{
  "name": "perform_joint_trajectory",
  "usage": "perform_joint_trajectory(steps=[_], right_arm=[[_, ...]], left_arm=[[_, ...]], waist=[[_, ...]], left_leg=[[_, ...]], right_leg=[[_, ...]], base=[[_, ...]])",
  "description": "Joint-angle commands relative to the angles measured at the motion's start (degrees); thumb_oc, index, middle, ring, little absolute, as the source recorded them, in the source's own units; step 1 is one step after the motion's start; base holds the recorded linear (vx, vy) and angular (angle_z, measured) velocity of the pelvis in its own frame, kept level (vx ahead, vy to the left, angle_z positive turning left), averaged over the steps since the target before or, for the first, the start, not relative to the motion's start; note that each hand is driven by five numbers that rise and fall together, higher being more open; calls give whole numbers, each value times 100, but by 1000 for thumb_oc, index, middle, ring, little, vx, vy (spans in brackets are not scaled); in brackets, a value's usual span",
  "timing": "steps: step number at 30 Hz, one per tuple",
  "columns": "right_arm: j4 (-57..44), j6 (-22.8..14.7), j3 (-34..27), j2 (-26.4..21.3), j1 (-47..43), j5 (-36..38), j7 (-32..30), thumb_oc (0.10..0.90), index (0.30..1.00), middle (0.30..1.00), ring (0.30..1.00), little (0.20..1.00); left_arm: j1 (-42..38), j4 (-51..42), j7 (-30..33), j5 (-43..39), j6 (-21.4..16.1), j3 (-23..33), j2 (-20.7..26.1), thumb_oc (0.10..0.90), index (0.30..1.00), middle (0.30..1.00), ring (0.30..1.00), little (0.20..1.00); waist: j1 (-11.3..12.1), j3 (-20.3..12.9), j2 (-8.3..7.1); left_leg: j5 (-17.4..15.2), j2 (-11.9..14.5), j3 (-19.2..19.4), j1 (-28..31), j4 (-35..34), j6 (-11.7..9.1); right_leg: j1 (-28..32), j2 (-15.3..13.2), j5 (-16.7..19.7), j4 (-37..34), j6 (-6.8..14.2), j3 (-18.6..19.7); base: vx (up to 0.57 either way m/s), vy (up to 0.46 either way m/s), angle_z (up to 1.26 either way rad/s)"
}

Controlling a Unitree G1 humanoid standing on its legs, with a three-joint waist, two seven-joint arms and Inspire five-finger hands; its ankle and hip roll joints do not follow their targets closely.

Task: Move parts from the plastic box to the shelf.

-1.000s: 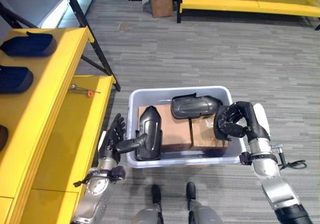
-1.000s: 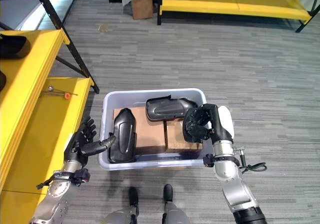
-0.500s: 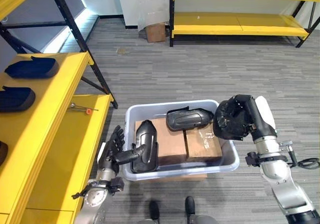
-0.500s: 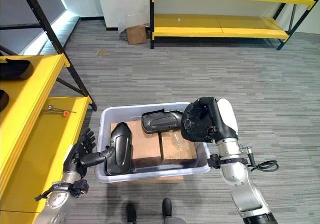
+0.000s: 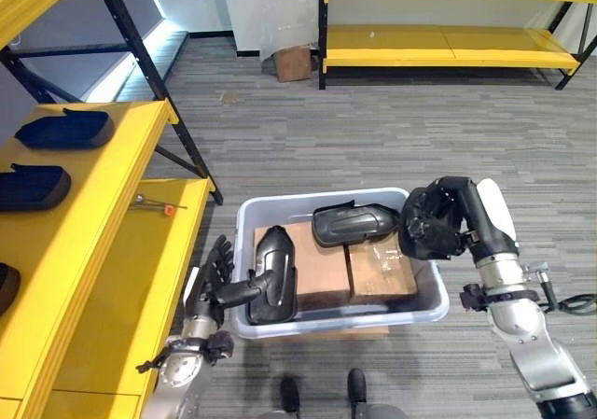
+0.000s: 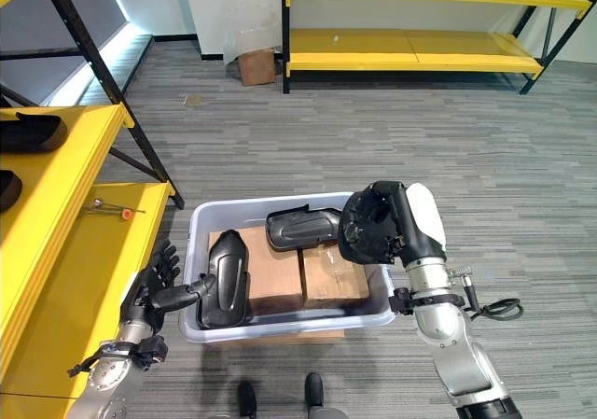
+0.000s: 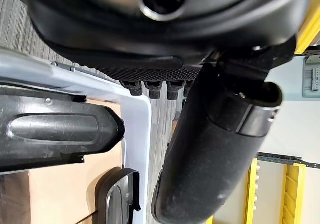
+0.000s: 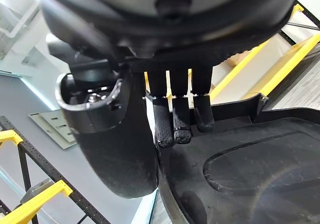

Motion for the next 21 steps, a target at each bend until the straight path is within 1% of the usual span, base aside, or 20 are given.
perform_joint_trajectory(steps=[1,8,15,21], right_arm=[[-590,-723,4,-285,-943,-157,-269,400,300,300,300,300],[-488,-665,226,-339,-1165,-218,-199,400,300,300,300,300],[-104,-600,789,-517,-1658,-306,91,400,300,300,300,300],[494,-472,1438,-1091,-2377,-846,402,400,300,300,300,300]], left_arm=[[-327,-42,6,164,-471,185,217,900,1000,1000,1000,1000],[-314,-32,38,137,-472,176,217,900,1000,1000,1000,1000],[-257,-71,-10,103,-487,171,226,900,1000,1000,1000,1000],[-180,-135,-120,33,-520,196,348,900,1000,1000,1000,1000]], waist=[[116,-582,-201],[172,-572,-207],[282,-534,-226],[436,-386,-270]], left_leg=[[-243,440,-239,374,-9,-280],[-242,430,-275,388,-9,-278],[-222,409,-351,362,-9,-283],[-143,401,-448,198,-9,-309]], right_leg=[[147,-285,-374,298,380,-85],[182,-290,-395,315,372,-134],[201,-306,-393,308,361,-192],[149,-326,-370,269,362,-306]], base=[[0,0,0],[4,1,3],[-5,1,4],[-28,-7,13]])
